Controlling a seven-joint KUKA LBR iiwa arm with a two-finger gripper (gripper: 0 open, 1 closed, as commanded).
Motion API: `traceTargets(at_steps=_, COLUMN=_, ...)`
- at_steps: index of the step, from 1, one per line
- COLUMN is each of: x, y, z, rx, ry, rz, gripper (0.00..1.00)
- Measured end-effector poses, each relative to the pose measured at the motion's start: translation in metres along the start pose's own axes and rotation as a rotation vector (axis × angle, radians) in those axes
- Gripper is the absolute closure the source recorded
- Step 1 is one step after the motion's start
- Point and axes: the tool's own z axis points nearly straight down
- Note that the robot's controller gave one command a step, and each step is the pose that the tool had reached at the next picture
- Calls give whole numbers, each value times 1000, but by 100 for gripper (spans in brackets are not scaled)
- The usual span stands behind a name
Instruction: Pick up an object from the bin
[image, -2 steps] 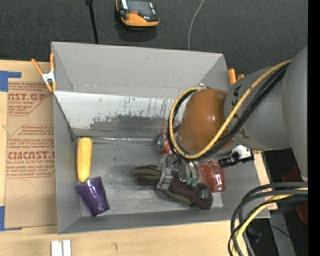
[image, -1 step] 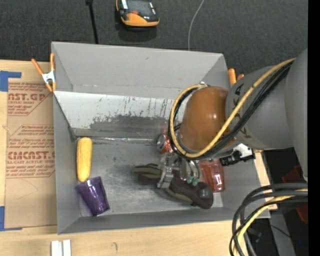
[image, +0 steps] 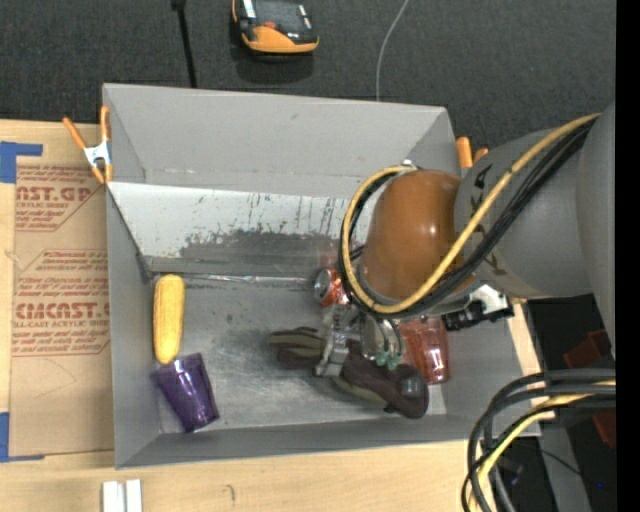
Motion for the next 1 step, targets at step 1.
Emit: traceTargets(at_steps=1, x=1, y=0, z=-15, rx=1, ry=3, rz=0, gripper=100)
